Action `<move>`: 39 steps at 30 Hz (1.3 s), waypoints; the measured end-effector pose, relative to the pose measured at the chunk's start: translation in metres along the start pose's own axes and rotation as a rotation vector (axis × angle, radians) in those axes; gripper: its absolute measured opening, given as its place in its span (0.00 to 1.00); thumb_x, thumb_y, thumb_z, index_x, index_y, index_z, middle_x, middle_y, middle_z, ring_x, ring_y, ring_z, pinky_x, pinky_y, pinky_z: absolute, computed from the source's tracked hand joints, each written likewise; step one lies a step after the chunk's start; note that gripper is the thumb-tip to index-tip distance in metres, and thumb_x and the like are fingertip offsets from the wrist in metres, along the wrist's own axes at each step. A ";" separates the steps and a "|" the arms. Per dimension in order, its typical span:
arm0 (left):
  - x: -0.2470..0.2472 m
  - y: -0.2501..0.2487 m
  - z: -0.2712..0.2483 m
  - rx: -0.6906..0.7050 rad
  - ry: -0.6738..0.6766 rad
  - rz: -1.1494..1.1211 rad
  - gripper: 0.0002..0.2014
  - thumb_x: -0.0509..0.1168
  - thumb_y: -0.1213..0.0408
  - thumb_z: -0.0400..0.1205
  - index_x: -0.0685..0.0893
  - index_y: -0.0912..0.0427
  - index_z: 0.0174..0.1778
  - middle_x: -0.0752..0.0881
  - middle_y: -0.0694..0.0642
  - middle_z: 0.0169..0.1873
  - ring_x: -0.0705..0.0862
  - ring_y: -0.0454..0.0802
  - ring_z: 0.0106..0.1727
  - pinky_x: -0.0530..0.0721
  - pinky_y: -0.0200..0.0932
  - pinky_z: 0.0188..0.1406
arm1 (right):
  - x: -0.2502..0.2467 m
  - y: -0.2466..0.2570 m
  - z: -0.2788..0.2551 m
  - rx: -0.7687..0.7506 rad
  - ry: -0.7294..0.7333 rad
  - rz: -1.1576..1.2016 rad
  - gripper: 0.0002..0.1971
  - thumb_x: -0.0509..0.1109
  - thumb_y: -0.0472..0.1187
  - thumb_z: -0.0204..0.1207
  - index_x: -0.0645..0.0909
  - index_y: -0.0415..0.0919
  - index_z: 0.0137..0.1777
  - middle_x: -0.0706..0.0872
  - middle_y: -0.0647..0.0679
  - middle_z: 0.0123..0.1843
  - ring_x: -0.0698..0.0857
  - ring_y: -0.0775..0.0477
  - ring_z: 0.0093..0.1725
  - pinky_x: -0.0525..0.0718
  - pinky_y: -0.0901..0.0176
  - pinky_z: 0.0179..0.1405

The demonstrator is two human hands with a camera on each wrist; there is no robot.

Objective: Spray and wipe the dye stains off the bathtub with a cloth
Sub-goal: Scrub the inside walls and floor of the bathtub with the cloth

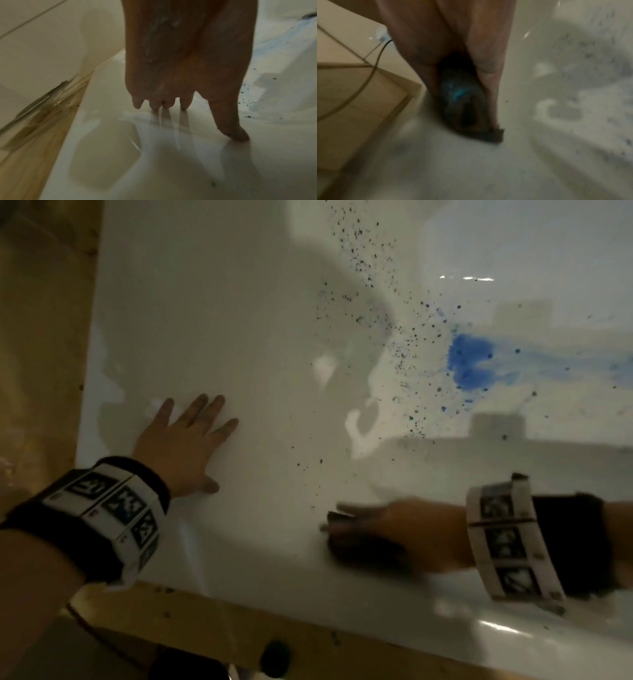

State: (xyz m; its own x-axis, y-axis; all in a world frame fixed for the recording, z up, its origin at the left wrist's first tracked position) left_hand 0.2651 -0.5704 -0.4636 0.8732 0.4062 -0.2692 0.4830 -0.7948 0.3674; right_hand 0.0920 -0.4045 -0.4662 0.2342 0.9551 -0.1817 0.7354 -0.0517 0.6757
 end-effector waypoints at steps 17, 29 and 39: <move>0.003 -0.002 0.013 0.015 0.027 -0.129 0.52 0.65 0.44 0.78 0.29 0.52 0.79 0.25 0.58 0.77 0.30 0.57 0.80 0.42 0.54 0.80 | 0.023 -0.096 0.010 0.346 0.090 0.105 0.25 0.58 0.39 0.83 0.63 0.60 0.78 0.65 0.49 0.79 0.73 0.43 0.71 0.66 0.56 0.73; 0.001 -0.008 0.017 0.012 0.005 -0.163 0.54 0.66 0.43 0.75 0.29 0.51 0.79 0.25 0.58 0.77 0.29 0.59 0.80 0.42 0.57 0.80 | 0.009 -0.002 0.004 -0.006 0.129 0.193 0.29 0.59 0.45 0.83 0.52 0.65 0.80 0.57 0.61 0.81 0.70 0.52 0.72 0.65 0.63 0.71; 0.001 -0.002 0.020 0.033 -0.044 -0.109 0.54 0.63 0.37 0.74 0.28 0.49 0.79 0.25 0.56 0.78 0.30 0.57 0.80 0.41 0.55 0.80 | -0.014 -0.084 0.099 0.292 -0.105 0.010 0.17 0.63 0.50 0.80 0.76 0.45 0.65 0.82 0.43 0.62 0.82 0.40 0.56 0.78 0.55 0.62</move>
State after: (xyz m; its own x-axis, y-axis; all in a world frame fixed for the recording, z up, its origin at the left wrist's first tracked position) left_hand 0.2638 -0.5768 -0.4823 0.8113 0.4717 -0.3452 0.5722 -0.7617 0.3040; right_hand 0.0899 -0.4424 -0.5917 0.2956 0.9194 -0.2594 0.8808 -0.1571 0.4467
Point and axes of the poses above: each hand's wrist, its own z-axis towards the middle knuckle, its own x-axis out of the palm, y = z × x, the point moved 8 cm from there along z, towards the middle knuckle
